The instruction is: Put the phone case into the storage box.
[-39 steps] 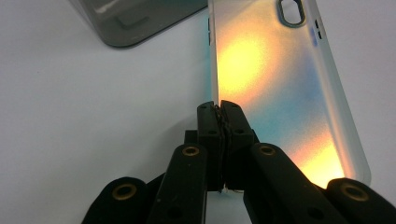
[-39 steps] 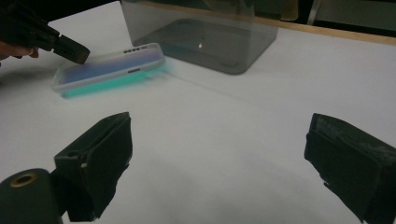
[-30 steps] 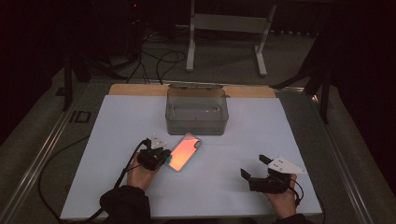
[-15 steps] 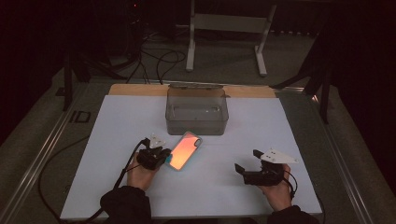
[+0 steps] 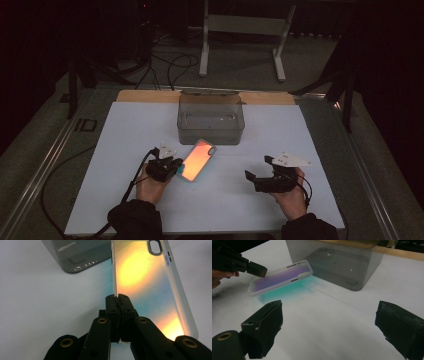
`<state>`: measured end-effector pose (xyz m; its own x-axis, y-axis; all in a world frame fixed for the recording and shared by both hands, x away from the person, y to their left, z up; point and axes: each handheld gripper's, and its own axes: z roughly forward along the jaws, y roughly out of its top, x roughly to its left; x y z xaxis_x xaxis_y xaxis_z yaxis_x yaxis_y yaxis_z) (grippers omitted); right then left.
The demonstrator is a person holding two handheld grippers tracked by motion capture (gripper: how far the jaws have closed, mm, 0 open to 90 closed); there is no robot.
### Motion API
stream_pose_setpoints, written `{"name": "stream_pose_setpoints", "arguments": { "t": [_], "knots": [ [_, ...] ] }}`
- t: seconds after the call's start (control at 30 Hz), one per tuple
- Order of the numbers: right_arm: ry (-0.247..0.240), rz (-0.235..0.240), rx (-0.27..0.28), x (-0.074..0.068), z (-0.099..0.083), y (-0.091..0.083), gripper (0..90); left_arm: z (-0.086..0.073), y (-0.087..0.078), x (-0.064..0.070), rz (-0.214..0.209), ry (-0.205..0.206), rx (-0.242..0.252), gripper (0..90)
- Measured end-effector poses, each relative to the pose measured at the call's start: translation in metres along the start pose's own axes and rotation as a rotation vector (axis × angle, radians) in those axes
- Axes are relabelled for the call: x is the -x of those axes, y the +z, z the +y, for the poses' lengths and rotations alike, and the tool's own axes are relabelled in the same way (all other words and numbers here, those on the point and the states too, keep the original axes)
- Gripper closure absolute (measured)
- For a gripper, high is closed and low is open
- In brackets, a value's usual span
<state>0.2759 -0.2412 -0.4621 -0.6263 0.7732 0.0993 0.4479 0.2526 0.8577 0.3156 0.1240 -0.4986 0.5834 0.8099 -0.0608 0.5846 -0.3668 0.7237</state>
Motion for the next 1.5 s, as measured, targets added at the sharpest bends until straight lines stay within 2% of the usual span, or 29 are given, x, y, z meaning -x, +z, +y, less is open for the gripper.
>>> {"name": "stream_pose_setpoints", "arguments": {
  "t": [0.93,1.5],
  "knots": [
    [0.007,0.055,-0.013,-0.016,0.028,0.026,7.6,0.003,-0.004,0.004,-0.011,-0.029,0.03,88.8],
    [0.006,0.077,-0.026,-0.021,0.036,0.042,7.7,0.008,-0.008,0.007,-0.016,-0.034,0.057,88.8]
  ]
}}
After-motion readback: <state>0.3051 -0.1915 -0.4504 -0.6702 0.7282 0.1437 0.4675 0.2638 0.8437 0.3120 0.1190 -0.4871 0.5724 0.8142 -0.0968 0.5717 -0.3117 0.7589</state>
